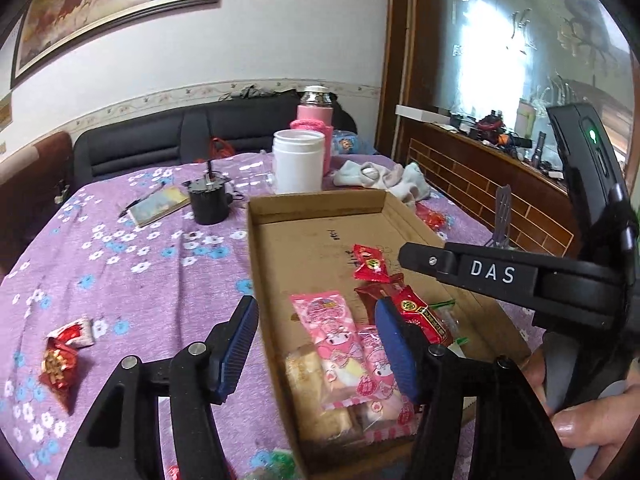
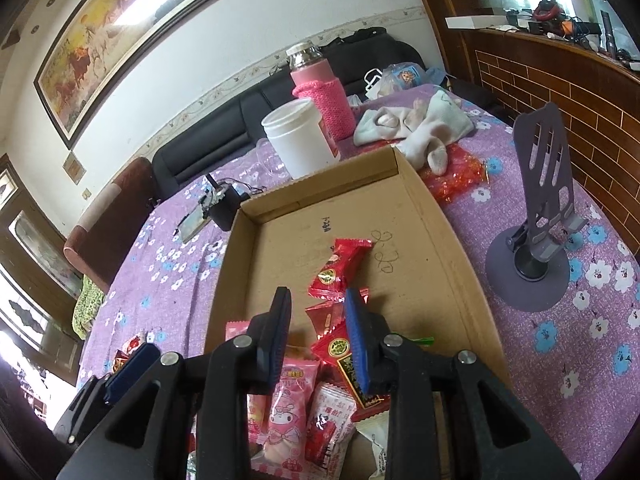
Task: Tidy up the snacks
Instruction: 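Open both grippers to drop the packets into the tray, then move both grippers back over the snack pile, then grasp the red-and-gold wrapped packet with the left gripper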
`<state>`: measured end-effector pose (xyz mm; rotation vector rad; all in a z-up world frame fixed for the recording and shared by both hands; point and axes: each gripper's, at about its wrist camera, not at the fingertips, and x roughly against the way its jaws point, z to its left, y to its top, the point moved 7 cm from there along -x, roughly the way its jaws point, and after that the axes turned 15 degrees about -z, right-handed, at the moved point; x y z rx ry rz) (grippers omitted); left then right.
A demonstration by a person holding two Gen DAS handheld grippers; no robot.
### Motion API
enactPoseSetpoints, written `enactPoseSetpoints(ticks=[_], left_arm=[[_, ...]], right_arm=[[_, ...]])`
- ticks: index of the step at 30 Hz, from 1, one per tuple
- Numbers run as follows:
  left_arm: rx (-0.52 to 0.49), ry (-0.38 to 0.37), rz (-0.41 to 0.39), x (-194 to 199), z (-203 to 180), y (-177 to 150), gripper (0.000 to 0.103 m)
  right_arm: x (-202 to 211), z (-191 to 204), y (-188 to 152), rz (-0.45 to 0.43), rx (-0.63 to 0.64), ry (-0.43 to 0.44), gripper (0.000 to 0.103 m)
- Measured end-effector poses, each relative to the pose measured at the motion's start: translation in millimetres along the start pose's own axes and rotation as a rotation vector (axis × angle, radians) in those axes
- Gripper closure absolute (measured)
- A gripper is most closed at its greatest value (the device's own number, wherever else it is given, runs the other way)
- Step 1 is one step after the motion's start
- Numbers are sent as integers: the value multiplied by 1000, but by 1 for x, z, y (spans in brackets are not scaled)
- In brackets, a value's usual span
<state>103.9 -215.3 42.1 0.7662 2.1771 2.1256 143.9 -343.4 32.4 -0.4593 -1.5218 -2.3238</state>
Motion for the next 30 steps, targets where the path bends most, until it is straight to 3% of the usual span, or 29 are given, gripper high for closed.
enactPoseSetpoints(ticks=[10,19,21,23,30], left_arm=[[21,62,23,44,35,-1,39],[105,188,46,78,116,-18,38],[128,234,49,82,141,-20,27],[142,289,51,85,168,-22,26],[163,367,133,63,219,-48,24]], right_arm=[[5,15,-2,-9,33,35,77],[5,26,-8,-2,61,57,72],[6,27,-9,-3,69,59,72],[6,29,-10,0,74,64,72],[5,31,-11,7,75,75,72]])
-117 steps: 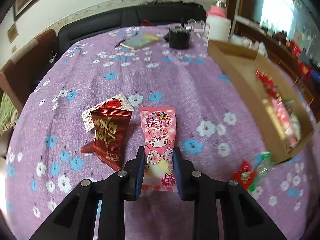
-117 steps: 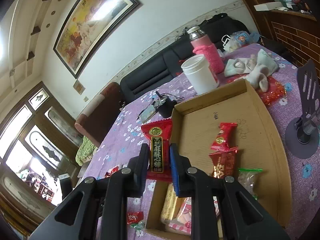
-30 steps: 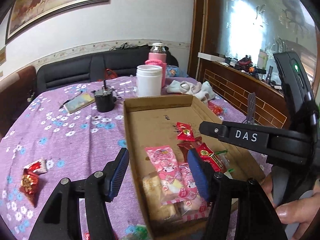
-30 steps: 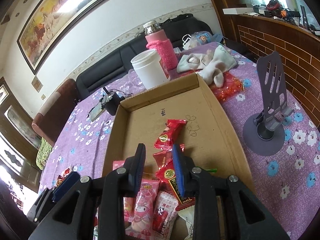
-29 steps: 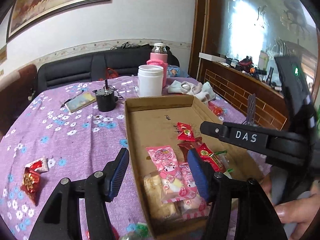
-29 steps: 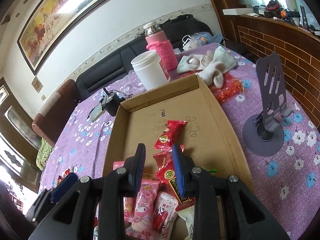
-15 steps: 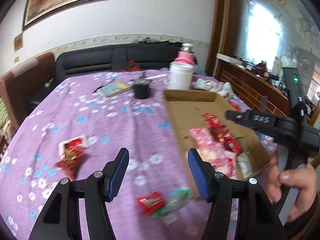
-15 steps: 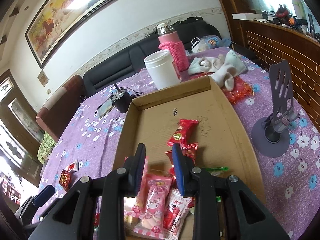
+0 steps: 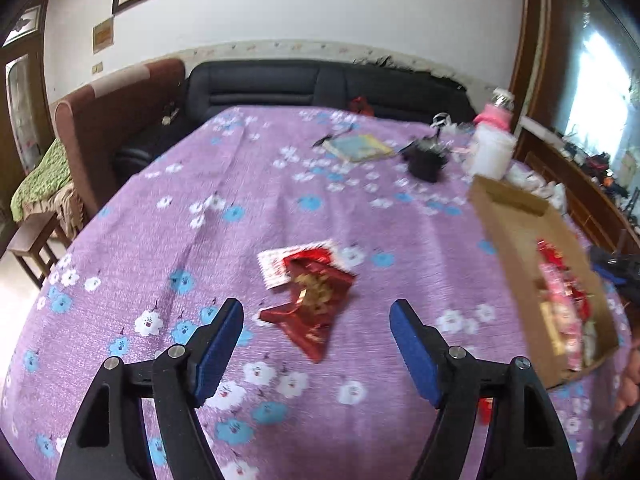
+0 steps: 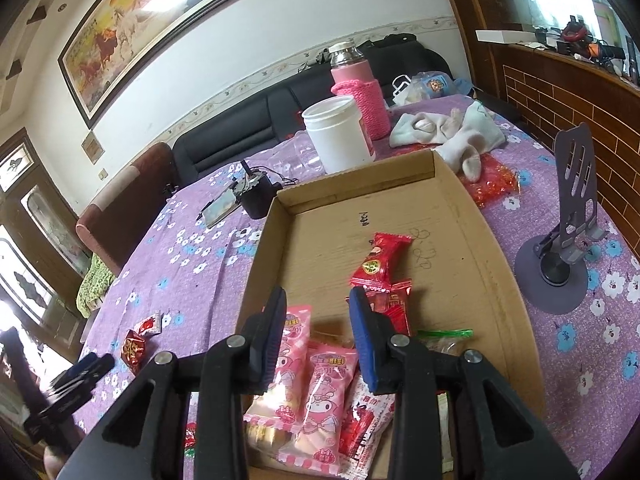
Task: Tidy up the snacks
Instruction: 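Grasp the red-and-gold wrapped packet with the left gripper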
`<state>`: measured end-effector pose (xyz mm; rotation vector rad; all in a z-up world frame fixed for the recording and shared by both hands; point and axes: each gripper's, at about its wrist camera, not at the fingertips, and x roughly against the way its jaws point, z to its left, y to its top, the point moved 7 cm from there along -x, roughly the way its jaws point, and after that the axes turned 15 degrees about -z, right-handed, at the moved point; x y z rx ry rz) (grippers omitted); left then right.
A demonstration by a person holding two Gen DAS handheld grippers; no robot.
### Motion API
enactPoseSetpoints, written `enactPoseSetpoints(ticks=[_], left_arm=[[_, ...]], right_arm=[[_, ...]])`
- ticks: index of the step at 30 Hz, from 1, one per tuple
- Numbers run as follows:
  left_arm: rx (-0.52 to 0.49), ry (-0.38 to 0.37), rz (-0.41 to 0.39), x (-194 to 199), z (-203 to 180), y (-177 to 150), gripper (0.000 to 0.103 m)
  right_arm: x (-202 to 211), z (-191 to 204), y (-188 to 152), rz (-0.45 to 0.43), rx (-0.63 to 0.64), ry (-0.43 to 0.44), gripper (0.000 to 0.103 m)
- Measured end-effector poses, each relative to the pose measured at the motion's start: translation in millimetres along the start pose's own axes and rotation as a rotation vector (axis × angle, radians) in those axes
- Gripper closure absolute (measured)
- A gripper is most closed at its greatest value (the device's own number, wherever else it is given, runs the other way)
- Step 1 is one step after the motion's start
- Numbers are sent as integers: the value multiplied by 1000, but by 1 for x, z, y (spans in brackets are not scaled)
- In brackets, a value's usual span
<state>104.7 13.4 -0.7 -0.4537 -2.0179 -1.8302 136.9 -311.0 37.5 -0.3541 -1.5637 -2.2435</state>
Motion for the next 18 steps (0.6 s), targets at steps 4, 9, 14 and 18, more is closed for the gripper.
enactPoseSetpoints(ticks=[4,9,14,18], left_arm=[[-24,15,42,-24,0,-12,24],[-64,43,62,-39,-4,-16,52],[-36,50,38,-35,6,-15,65],[-7,40,-8,-23,14,-10,67]], right_arm=[[0,5,-2,6,11,10,72],[5,25,-5,6,39,71,72],[14,72,-23,44,119,217,65],[17,125,-66,194,210,408,65]])
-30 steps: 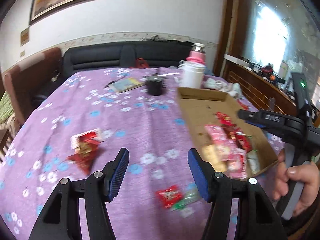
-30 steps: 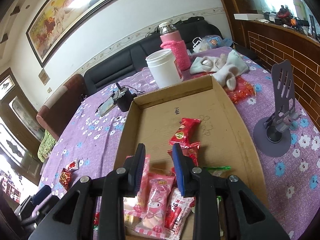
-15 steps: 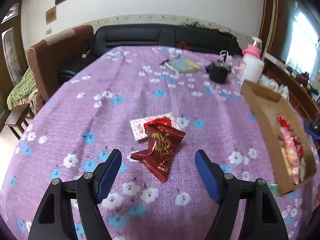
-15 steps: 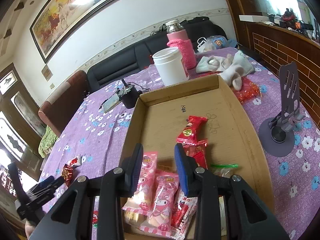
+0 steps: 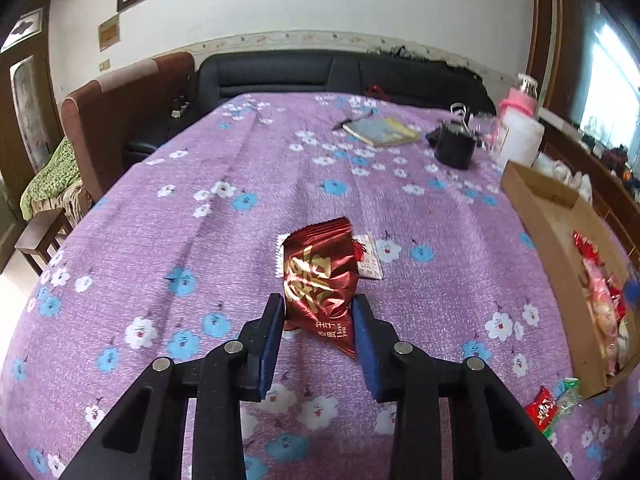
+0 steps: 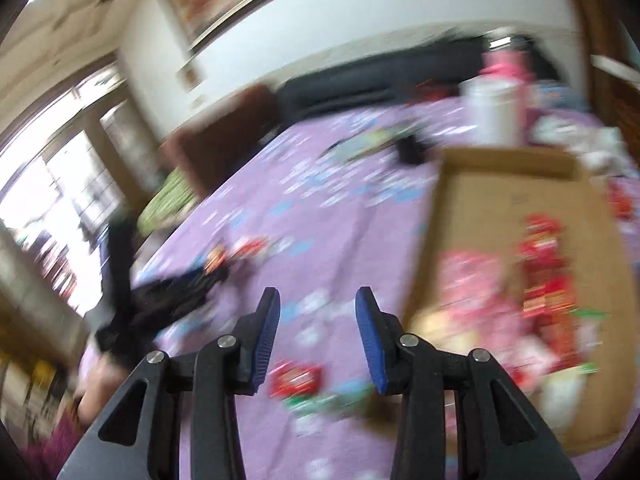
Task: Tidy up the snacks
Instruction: 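Grasp the red-and-gold wrapped packet with the left gripper, then grasp the small red candy with the right gripper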
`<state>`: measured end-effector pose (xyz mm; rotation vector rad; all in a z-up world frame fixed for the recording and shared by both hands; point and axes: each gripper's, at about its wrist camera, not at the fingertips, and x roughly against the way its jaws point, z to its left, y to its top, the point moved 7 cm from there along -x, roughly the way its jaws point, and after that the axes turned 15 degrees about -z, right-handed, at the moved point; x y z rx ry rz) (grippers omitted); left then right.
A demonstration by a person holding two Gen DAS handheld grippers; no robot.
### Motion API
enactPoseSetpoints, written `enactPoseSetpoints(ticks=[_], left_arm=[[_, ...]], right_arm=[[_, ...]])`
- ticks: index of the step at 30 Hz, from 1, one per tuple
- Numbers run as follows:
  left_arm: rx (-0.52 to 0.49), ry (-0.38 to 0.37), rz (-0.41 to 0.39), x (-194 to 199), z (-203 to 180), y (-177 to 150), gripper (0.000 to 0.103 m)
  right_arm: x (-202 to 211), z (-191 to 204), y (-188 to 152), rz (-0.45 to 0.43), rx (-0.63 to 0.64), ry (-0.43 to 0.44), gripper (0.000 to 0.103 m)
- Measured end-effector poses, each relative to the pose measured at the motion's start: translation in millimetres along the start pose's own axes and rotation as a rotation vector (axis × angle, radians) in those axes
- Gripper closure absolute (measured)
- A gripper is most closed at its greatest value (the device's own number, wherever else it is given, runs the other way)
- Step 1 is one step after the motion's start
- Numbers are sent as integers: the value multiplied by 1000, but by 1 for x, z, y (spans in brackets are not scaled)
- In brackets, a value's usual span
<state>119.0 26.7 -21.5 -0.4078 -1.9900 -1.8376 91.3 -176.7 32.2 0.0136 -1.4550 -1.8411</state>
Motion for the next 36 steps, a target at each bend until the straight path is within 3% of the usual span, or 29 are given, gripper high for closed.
enactPoseSetpoints(ticks=[3,6,10,13,15,17,19,26,33,36], left_arm=[[21,3,-25,6,7,5,67],[48,-16,-35,8,8,9,67],[43,-28,-74,16,6,16,67],[36,-32,-85,20,4,18,67],[35,-33,-87,20,4,18,67],[41,-31,-88,20,6,19,67],[50,-30,-88,20,8,19,67],[68,-31,-91,20,12,20,67],[68,-34,-95,22,12,20,67],[68,-37,-94,21,12,20,67]], right_arm=[[-21,19,-27,115,42,27,65],[-33,27,-45,171,98,6,65],[-45,28,-58,198,181,-79,65],[-48,33,-65,212,248,-96,56],[-46,41,-70,229,257,-55,56],[-44,59,-78,284,213,98,56],[-37,72,-74,272,198,184,56],[-24,53,-58,235,165,161,56],[-13,54,-64,276,311,164,56],[-4,58,-80,348,409,191,56]])
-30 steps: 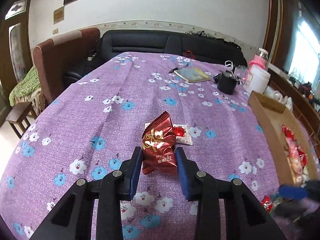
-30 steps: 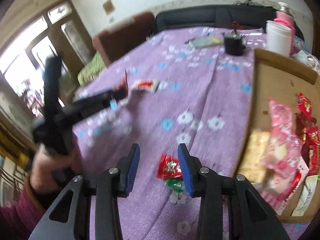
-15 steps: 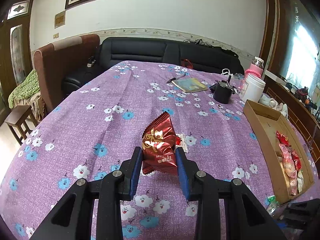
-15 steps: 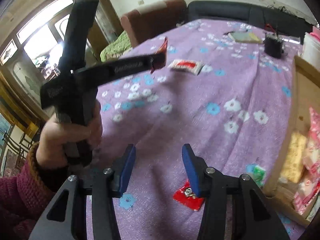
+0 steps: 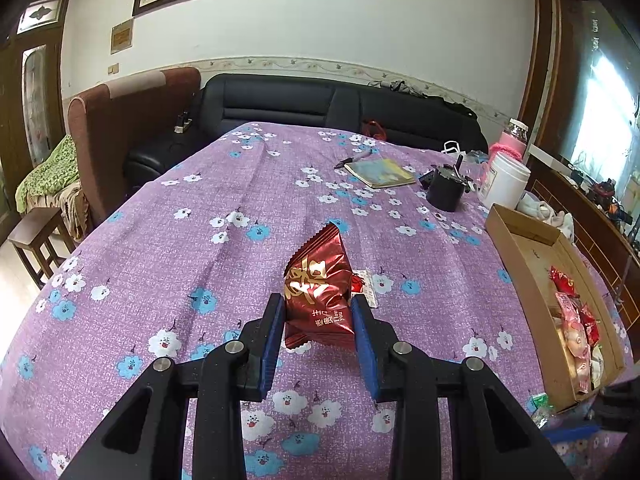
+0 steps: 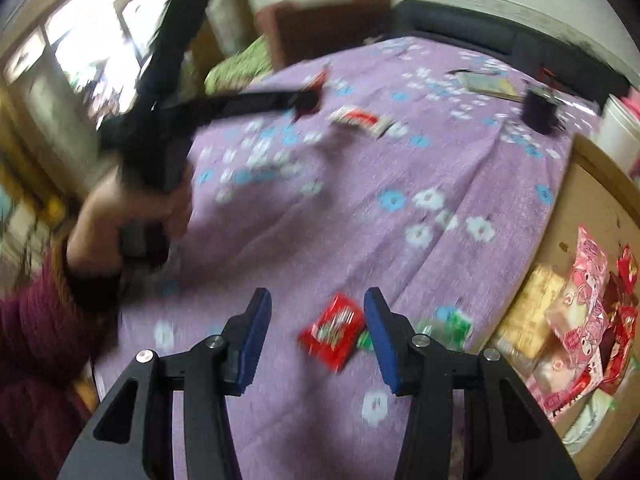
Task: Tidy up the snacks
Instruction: 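Grasp the small red candy with the right gripper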
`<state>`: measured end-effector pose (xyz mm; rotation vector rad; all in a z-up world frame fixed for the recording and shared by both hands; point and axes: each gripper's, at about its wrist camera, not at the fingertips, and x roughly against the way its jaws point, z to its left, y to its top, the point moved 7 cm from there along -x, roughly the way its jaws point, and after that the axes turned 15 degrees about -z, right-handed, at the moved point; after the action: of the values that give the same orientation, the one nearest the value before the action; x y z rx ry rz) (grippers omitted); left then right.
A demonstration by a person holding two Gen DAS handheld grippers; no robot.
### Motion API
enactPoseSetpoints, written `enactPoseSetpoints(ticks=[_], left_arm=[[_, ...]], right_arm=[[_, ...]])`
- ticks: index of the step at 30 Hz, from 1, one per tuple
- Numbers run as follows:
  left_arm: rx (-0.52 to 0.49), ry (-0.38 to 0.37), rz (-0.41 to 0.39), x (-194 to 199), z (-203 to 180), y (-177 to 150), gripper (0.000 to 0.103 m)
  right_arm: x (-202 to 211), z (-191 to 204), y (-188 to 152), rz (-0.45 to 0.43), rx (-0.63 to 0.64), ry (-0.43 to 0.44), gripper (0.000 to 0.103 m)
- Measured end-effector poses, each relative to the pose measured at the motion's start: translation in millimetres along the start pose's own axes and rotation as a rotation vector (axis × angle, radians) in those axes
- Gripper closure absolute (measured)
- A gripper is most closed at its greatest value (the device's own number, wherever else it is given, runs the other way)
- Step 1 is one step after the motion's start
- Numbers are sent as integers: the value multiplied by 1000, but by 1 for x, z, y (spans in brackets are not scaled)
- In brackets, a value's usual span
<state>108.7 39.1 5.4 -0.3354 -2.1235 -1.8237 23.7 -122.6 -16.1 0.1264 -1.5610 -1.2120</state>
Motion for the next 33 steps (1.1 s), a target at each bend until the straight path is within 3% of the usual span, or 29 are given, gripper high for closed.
enactPoseSetpoints(ticks=[5,11,17,20,22,26,33], left_arm=[[-2,2,1,1,0,0,67],[-5,-2,2,1,-1,0,67],[-9,-6,2,1,-2,0,67],[-10,-7,0,2,-1,0,67],[-10,-7,-1,2,-2,0,67],[-12,-12,-2,3,-2,0,67],[-19,-40,-30,9,-9,4,67]], right_arm=[[1,6,-12,58,57,-6,56],[-16,-2,-21,111,16,-31,59],[-23,-13,-9,53,-84,-70,62],[-26,-13,-7,36,-73,-106,79],[-29,-15,-5,24,-60,-136,84],[-31,-13,-1,-1,-24,-170,88],[-9,-34,23,-149,-125,-207,88]])
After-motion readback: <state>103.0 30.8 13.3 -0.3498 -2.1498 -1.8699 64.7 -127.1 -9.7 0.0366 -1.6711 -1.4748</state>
